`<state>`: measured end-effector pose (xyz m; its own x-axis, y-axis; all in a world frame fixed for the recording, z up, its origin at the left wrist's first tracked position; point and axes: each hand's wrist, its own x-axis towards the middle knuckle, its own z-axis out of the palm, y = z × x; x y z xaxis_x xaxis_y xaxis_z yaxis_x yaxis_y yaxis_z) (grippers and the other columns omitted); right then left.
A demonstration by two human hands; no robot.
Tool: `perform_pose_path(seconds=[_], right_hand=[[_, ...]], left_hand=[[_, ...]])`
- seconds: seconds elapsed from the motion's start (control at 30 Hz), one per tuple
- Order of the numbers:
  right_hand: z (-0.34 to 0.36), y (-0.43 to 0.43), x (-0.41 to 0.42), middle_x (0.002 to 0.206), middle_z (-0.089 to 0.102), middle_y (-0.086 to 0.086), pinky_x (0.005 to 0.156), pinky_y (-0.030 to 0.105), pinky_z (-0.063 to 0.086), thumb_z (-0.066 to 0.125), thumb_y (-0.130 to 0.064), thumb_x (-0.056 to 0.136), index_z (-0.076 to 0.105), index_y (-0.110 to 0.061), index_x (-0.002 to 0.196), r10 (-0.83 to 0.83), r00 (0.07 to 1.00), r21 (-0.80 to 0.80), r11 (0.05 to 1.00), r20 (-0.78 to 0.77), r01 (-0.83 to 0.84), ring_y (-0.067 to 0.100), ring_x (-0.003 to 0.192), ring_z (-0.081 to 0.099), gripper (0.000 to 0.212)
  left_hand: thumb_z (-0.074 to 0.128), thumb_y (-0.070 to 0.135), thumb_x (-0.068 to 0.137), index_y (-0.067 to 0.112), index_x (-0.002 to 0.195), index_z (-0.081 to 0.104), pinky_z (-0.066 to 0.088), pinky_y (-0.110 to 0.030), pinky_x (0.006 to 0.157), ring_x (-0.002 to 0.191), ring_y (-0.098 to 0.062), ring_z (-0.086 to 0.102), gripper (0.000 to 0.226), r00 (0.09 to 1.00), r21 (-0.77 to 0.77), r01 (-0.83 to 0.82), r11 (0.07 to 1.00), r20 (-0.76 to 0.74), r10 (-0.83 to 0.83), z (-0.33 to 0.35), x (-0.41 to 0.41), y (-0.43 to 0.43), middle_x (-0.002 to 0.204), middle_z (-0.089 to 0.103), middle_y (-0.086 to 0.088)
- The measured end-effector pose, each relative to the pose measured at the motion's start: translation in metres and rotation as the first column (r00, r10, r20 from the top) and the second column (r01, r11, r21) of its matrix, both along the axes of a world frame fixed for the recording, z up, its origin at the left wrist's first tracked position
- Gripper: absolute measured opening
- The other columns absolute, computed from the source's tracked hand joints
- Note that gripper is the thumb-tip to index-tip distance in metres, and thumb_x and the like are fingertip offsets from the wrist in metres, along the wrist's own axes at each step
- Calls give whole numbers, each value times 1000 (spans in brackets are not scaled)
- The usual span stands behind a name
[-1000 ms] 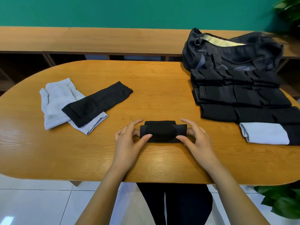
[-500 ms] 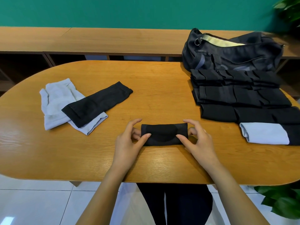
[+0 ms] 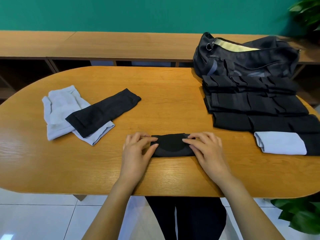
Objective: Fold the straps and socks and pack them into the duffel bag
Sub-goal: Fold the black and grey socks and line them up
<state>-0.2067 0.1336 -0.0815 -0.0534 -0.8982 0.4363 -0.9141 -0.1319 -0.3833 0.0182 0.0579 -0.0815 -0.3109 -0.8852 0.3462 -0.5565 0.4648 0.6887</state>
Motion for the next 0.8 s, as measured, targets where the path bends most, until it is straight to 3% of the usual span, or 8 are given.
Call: perform_pose_path(seconds=[0.13, 0.23, 0.33, 0.47, 0.53, 0.67, 0.8], right_hand=[[0, -3, 1, 124, 58, -15, 100, 31, 24, 54, -15, 96, 65, -31, 122, -52, 998, 85, 995, 29, 50, 9, 120, 40, 33], [3, -4, 2, 132, 52, -20, 103, 29, 20, 32, -39, 100, 60, -36, 129, -96, 995, 160, 983, 25, 90, 7, 126, 34, 40], [6, -4, 4, 142, 45, -20, 110, 31, 16, 16, -53, 95, 51, -38, 138, -113, 993, 243, 963, -27, 116, 8, 133, 29, 57], [10, -4, 8, 154, 34, -12, 121, 42, 11, 13, -58, 98, 36, -33, 149, -102, 979, 268, 952, -175, 147, 13, 144, 21, 61], [15, -3, 13, 157, 28, -12, 122, 41, 7, 14, -57, 100, 29, -35, 151, -16, 981, 276, 959, -195, 71, 11, 146, 16, 57], [21, -9, 24, 160, 15, -16, 122, 37, -2, 11, -58, 101, 19, -41, 152, 151, 968, 384, 921, -201, -64, 7, 148, 5, 55], [21, -26, 17, 161, 17, -10, 121, 39, -2, -1, -63, 94, 20, -37, 153, 11, 970, 384, 919, -244, 87, 14, 149, 9, 67]], left_hand=[[61, 35, 90, 32, 114, 70, 31, -32, 90, 108, -8, 41, 26, 997, -6, -27, 1000, 76, 27, 0, -1, 1, 111, 57, 17], [51, 43, 94, 35, 119, 67, 24, -31, 88, 111, -8, 38, 31, 989, -9, -40, 999, 142, 41, 1, -3, 1, 117, 56, 19], [28, 61, 95, 37, 131, 59, 22, -31, 92, 119, -8, 33, 53, 973, 14, -14, 1000, 232, 10, 3, -4, 2, 128, 50, 19], [4, 66, 92, 39, 143, 42, 22, -34, 99, 126, -9, 26, 69, 933, 21, 21, 1000, 358, -27, 4, -6, 2, 141, 41, 17], [0, 67, 91, 40, 146, 36, 21, -35, 101, 128, -9, 25, 71, 920, 26, 33, 999, 389, -41, 4, -7, 1, 145, 38, 15], [-4, 70, 90, 41, 148, 32, 18, -36, 107, 128, -7, 26, 74, 919, 2, 38, 999, 394, -36, 4, -9, 2, 145, 40, 15], [-2, 74, 88, 40, 146, 37, 15, -36, 111, 130, -8, 29, 77, 962, 23, -24, 999, 273, 17, 9, -5, 1, 141, 44, 14]])
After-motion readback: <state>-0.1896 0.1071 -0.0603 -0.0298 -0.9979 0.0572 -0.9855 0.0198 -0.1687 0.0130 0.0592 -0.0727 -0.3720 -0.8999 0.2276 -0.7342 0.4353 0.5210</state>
